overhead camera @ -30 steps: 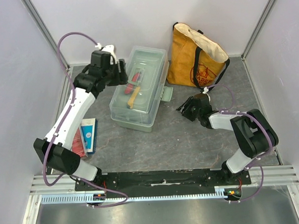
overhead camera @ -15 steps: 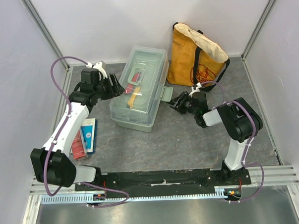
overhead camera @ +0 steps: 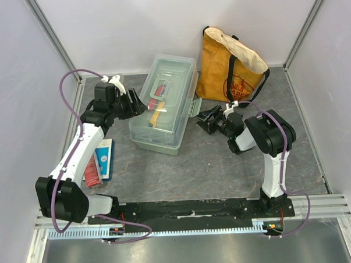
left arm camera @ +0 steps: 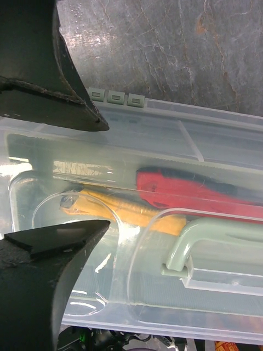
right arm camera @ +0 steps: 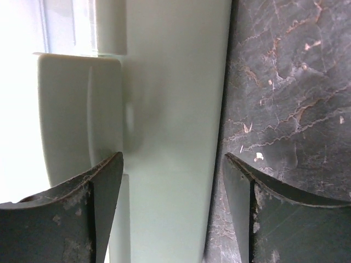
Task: Pack the tool kit
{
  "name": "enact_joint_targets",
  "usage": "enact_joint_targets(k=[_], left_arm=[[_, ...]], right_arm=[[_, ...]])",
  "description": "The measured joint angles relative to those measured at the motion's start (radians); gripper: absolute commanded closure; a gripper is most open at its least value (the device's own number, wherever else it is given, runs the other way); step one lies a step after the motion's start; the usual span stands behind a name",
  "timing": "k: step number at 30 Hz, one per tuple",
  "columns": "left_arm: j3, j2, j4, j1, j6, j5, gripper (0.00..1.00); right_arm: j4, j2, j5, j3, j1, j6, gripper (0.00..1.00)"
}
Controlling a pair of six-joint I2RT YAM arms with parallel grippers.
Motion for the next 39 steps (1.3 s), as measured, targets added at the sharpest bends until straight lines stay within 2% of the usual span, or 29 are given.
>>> enact_joint_targets(k=[5, 12, 23, 30, 39], left_arm=[[0.000, 0.000, -0.002, 0.000, -0.003, -0.001, 0.33], [0.000, 0.001, -0.003, 0.000, -0.014, 0.004, 0.34], [0.000, 0.004, -0.002, 0.000, -0.018, 0.006, 0.36], [0.000, 0.004, -0.002, 0.002, -0.021, 0.008, 0.36], [0.000, 0.005, -0.002, 0.002, -0.030, 0.015, 0.36]], right_arm=[[0.042, 0.041, 0.004, -0.004, 0.000, 0.084, 0.18], [0.077, 0.047, 0.036, -0.044, 0.005, 0.152, 0.23], [0.085, 0.045, 0.079, -0.079, 0.005, 0.184, 0.28], [0.086, -0.027, 0.105, -0.111, 0.005, 0.183, 0.29], [0.099, -0.039, 0.097, -0.044, 0.007, 0.183, 0.27]])
